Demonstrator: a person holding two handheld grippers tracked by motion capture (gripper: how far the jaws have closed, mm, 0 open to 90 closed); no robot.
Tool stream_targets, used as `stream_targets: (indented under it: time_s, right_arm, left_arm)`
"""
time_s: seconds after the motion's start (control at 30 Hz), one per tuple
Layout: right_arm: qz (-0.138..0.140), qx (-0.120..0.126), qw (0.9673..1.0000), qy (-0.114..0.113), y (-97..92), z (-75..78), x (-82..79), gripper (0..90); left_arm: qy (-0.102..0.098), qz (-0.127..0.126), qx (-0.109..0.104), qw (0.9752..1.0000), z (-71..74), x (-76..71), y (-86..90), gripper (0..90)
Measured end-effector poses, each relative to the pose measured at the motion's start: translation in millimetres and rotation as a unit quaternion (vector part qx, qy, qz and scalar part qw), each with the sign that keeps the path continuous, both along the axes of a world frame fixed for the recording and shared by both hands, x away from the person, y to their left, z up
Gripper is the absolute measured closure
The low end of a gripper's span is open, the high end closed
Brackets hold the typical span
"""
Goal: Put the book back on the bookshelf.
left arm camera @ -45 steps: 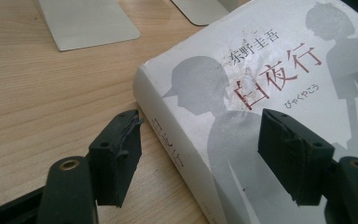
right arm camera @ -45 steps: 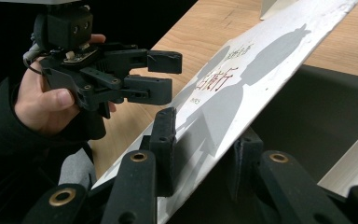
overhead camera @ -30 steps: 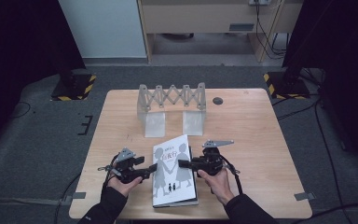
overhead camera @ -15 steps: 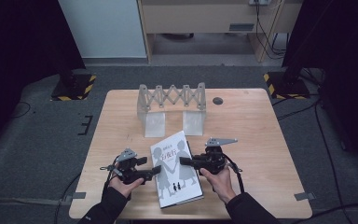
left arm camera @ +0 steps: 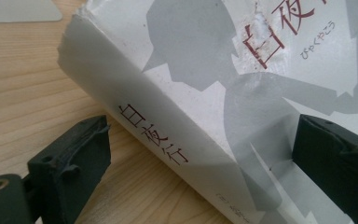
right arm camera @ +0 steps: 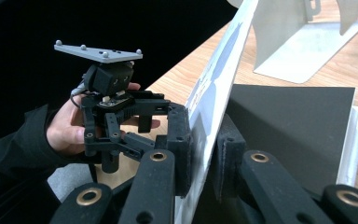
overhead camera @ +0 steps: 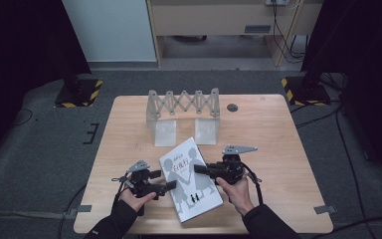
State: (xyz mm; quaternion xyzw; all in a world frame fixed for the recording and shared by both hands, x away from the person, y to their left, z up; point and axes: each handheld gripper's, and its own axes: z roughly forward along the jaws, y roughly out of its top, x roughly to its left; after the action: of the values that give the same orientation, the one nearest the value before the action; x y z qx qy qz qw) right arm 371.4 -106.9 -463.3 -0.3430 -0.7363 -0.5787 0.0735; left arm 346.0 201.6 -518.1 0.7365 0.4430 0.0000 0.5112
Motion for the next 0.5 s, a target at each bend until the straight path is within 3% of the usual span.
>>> stream_targets:
  time_s: [0.2,0.33,0.37,0.5]
  right_arm:
    - [-0.008,-0.005,0.9999,0.013,-2.2,-5.1,3.2,79.9]
    - [-0.012,-0.017,0.9995,0.026,-3.7,-12.0,6.5,78.4]
    - [-0.013,-0.03,0.999,0.029,-2.6,-15.6,7.1,77.4]
    - [-0.015,-0.03,0.9988,0.037,-3.2,-18.0,8.8,76.8]
  left_arm:
    - [0.007,-0.003,0.002,1.0,-4.8,2.5,-5.2,2.4]
    - [0.009,-0.011,0.02,0.9997,-8.1,3.5,-9.4,3.5]
    - [0.009,-0.014,0.027,0.9995,-8.9,3.6,-11.5,2.7]
    - [0.015,-0.012,0.027,0.9994,-9.6,4.5,-11.3,2.8]
